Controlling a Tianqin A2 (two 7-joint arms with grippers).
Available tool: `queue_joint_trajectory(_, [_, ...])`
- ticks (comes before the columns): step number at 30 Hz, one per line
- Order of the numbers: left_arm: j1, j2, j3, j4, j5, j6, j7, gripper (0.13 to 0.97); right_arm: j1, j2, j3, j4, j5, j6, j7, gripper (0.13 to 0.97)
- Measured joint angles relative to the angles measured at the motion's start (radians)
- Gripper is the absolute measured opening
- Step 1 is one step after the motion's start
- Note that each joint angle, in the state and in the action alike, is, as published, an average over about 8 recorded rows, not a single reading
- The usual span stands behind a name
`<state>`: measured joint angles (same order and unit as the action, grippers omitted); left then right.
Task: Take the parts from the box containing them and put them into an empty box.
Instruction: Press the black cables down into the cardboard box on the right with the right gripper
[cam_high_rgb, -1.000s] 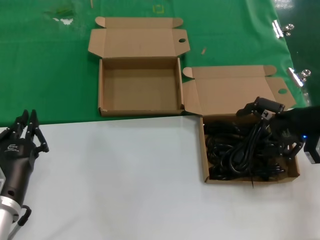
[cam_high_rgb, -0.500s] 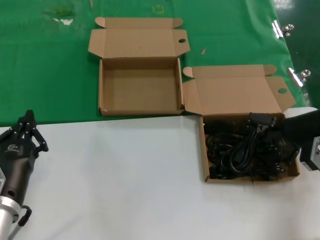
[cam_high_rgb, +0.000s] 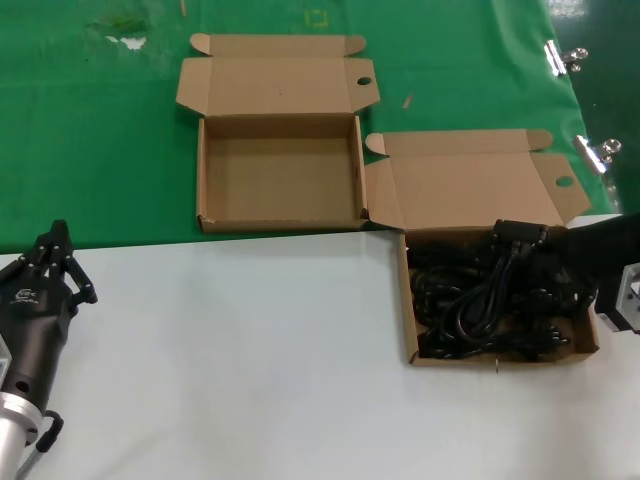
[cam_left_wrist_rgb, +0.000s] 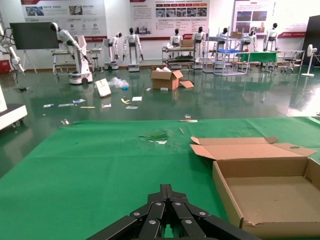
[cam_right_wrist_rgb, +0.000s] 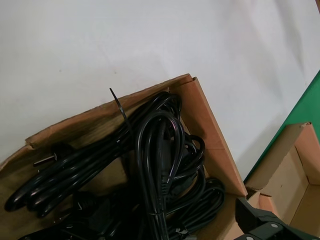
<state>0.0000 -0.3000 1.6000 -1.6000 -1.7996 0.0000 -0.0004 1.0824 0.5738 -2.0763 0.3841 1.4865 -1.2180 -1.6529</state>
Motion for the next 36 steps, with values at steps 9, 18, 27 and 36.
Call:
queue_joint_trajectory(9, [0.0,0.0,0.0,0.0,0.0,0.0,0.0,0.14,-0.032,0.022,0.008,0.06,0.002,-0.015,0.066,0.786])
queue_joint_trajectory(18, [0.0,0.0,0.0,0.0,0.0,0.0,0.0,0.14,-0.078,0.063,0.015,0.164,0.007,-0.023,0.145,0.673])
queue_joint_trajectory(27, [0.0,0.0,0.0,0.0,0.0,0.0,0.0,0.14,-0.081,0.071,0.013,0.171,0.004,-0.023,0.156,0.472])
queue_joint_trajectory(36, [0.0,0.0,0.0,0.0,0.0,0.0,0.0,0.14,-0.075,0.072,0.016,0.172,0.004,-0.019,0.168,0.297])
